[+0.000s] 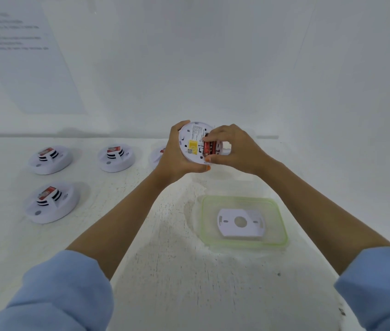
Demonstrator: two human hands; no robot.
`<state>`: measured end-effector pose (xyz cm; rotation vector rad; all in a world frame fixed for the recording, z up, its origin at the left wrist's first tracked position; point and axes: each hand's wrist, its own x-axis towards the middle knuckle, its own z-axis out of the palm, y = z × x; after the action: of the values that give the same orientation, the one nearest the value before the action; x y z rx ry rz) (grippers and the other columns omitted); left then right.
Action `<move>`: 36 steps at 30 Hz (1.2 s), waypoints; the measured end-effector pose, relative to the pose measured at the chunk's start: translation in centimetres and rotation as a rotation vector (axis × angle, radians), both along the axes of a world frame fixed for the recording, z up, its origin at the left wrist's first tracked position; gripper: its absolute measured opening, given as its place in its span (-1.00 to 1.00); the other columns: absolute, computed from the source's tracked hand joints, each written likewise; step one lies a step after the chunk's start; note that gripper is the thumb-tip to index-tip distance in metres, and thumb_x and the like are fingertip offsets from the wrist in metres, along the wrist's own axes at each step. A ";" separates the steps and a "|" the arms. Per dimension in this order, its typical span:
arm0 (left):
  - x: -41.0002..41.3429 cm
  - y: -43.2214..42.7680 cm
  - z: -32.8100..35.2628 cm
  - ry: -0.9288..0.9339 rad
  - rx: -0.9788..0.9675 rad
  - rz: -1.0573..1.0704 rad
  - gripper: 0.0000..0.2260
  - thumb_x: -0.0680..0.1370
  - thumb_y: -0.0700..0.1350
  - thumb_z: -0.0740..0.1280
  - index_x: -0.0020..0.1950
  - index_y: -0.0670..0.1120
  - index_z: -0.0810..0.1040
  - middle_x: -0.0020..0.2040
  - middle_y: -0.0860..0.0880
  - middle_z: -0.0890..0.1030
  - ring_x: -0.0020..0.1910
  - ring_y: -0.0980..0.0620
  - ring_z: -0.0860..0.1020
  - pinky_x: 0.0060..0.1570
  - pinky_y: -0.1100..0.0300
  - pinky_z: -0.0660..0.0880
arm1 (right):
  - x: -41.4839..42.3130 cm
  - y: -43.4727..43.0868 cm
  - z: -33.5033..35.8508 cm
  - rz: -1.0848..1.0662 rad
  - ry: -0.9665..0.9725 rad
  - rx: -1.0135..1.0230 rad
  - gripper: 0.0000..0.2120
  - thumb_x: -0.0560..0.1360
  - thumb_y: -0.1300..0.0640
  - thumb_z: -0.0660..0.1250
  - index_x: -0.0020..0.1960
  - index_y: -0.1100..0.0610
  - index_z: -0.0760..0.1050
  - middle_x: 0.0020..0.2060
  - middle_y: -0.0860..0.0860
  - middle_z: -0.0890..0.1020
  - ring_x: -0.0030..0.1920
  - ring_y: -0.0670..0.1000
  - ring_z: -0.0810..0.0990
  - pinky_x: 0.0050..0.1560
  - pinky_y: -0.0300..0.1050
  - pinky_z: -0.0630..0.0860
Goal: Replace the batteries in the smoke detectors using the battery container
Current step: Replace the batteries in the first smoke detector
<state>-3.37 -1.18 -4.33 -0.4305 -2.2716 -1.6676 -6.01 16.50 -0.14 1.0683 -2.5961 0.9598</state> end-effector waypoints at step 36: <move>-1.5 -1.5 -2.8 0.018 0.037 0.040 -0.08 0.12 -0.26 0.56 0.37 -0.23 0.14 0.18 0.09 0.39 0.12 0.34 0.46 0.02 0.42 0.46 | -1.9 -3.6 -1.6 -0.218 -0.204 -0.110 -0.90 0.47 0.15 0.32 -0.07 0.11 0.41 -0.31 -0.03 0.36 -0.31 -0.05 0.34 -0.35 -0.26 0.24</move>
<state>-4.91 -2.72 -7.11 -0.3879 -2.2180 -1.6774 -7.92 12.94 -1.69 0.6760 -2.7091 1.1943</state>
